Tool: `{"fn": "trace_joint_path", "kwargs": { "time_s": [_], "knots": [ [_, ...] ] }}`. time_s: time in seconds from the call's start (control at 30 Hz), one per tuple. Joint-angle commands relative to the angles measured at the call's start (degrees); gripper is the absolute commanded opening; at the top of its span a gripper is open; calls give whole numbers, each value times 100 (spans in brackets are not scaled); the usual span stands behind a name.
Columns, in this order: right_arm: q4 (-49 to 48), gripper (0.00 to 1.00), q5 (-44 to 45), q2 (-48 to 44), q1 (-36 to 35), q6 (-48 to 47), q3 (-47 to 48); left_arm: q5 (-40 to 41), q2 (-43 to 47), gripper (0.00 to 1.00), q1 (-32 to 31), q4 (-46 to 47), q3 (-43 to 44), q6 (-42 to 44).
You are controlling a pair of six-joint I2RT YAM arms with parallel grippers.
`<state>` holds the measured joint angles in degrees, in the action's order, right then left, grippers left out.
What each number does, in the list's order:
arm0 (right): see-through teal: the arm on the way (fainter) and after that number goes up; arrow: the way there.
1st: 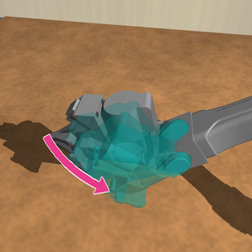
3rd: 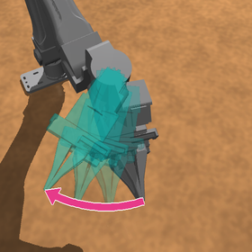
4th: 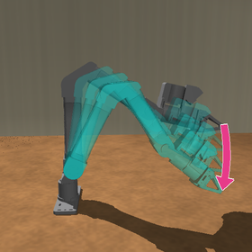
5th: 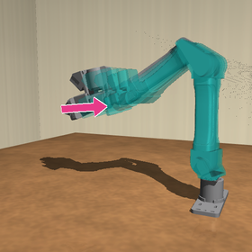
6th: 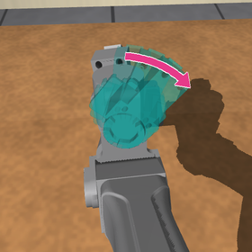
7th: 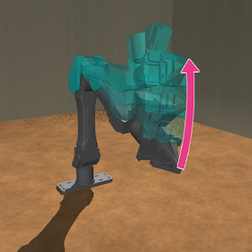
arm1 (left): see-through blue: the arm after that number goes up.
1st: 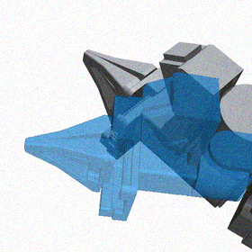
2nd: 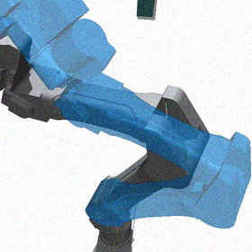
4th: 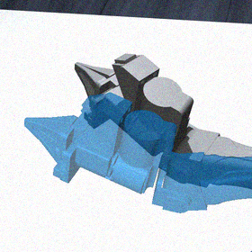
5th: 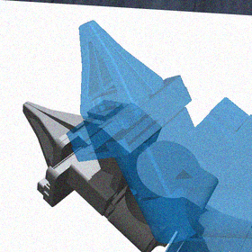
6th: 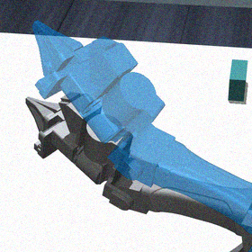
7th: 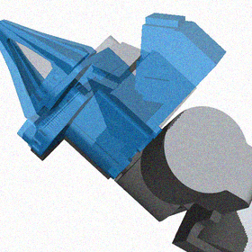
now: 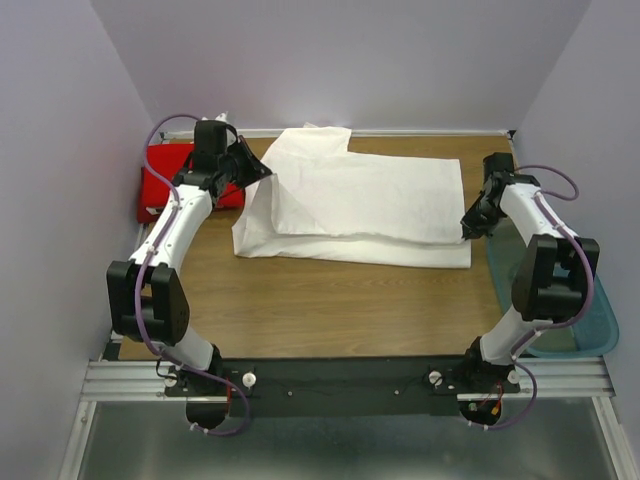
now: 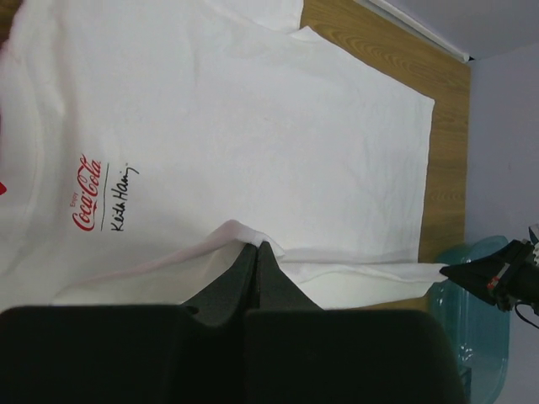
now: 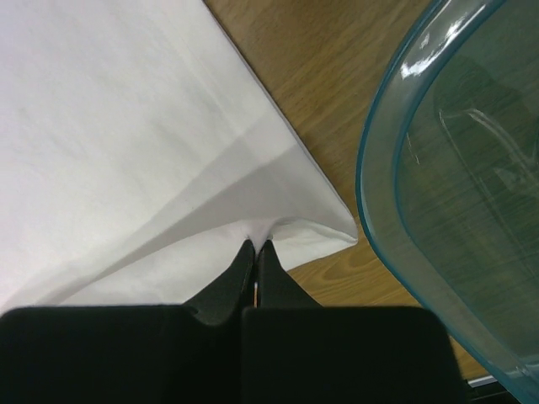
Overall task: Fold and stack the t-shirts
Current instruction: Fold the tshirt
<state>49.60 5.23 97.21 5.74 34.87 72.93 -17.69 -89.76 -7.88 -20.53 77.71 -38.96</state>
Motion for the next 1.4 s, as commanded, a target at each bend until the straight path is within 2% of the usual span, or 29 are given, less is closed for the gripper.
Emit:
{"fn": "trace_joint_path", "kwargs": {
  "time_s": [0.0, 1.1, 1.27, 1.3, 1.37],
  "knots": [
    [23, 1, 109, 167, 68, -24, 222, -182, -59, 0, 94, 111, 253, 90],
    [23, 1, 127, 1098, 121, 72, 1004, -199, -1105, 0, 129, 252, 1079, -94],
    [23, 2, 92, 1160, 121, 108, 1302, -208, -1631, 0, 129, 304, 1676, -182],
    [23, 4, 74, 1169, 121, 116, 1381, -208, -1746, 1, 129, 313, 1808, -191],
    [32, 18, -118, 1283, 121, 73, 1663, -252, -1948, 21, 129, 313, 2203, -217]
  ]
}}
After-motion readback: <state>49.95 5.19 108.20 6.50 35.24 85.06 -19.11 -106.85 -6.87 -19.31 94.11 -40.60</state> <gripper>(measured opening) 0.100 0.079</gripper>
